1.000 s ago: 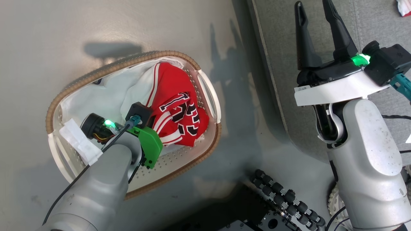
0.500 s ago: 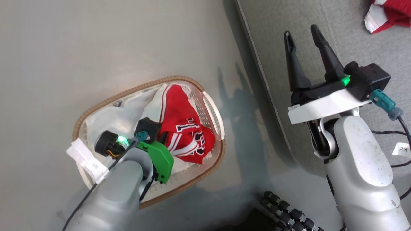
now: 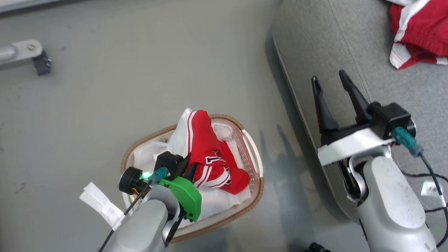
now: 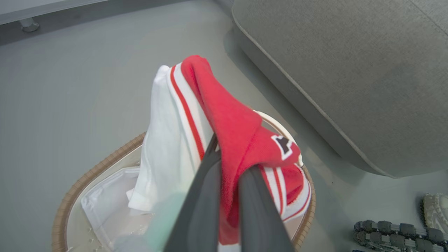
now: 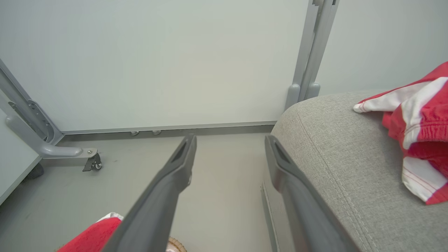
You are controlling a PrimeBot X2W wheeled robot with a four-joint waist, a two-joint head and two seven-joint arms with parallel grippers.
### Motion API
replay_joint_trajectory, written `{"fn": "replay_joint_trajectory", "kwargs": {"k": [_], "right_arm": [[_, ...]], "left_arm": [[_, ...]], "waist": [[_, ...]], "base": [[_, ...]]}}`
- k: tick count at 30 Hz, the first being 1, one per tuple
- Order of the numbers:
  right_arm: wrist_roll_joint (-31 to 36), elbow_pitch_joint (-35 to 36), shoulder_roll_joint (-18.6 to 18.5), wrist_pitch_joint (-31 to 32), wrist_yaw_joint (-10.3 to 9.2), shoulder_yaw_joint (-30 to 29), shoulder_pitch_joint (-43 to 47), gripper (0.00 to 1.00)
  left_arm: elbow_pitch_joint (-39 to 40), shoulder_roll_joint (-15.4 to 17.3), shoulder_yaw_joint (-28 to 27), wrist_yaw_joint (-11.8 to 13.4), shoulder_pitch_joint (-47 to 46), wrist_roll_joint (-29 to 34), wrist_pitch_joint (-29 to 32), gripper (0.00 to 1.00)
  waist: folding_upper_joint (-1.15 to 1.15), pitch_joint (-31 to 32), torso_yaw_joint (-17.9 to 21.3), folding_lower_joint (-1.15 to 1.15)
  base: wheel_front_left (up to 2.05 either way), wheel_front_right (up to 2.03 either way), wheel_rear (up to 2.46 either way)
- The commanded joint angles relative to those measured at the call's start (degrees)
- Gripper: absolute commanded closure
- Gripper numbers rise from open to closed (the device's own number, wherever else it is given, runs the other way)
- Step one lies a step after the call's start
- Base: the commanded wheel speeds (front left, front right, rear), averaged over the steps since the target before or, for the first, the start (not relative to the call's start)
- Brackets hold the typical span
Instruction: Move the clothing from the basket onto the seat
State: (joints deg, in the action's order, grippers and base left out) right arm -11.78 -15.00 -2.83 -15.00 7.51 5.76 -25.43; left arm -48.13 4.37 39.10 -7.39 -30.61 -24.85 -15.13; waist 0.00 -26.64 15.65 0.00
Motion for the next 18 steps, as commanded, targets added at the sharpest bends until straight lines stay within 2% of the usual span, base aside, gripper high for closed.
{"fn": "replay_joint_trajectory", "kwargs": {"k": [1, 8, 18], "right_arm": [[0.5, -0.4, -0.2, -0.3, -0.04, -0.3, 1.6, 0.0], [1.1, -1.5, -0.2, -0.3, -0.05, -1.1, 5.4, 0.0], [0.3, -2.6, -0.2, -0.3, -0.05, -0.8, 9.9, 0.0]], "left_arm": [[1.3, -0.1, -0.8, -0.2, 1.6, 0.6, 0.0, 1.0], [9.6, -0.3, -5.7, -0.2, 5.7, 3.4, 0.0, 1.0], [19.2, -0.5, -9.6, -0.2, 9.4, 6.0, 0.0, 1.0]], "waist": [[0.0, 5.8, -4.6, 0.0], [0.0, 10.7, -7.6, 0.0], [0.0, 17.2, -9.5, 0.0]], "base": [[0.0, 0.0, 0.0], [0.0, 0.0, 0.0], [0.0, 0.0, 0.0]]}}
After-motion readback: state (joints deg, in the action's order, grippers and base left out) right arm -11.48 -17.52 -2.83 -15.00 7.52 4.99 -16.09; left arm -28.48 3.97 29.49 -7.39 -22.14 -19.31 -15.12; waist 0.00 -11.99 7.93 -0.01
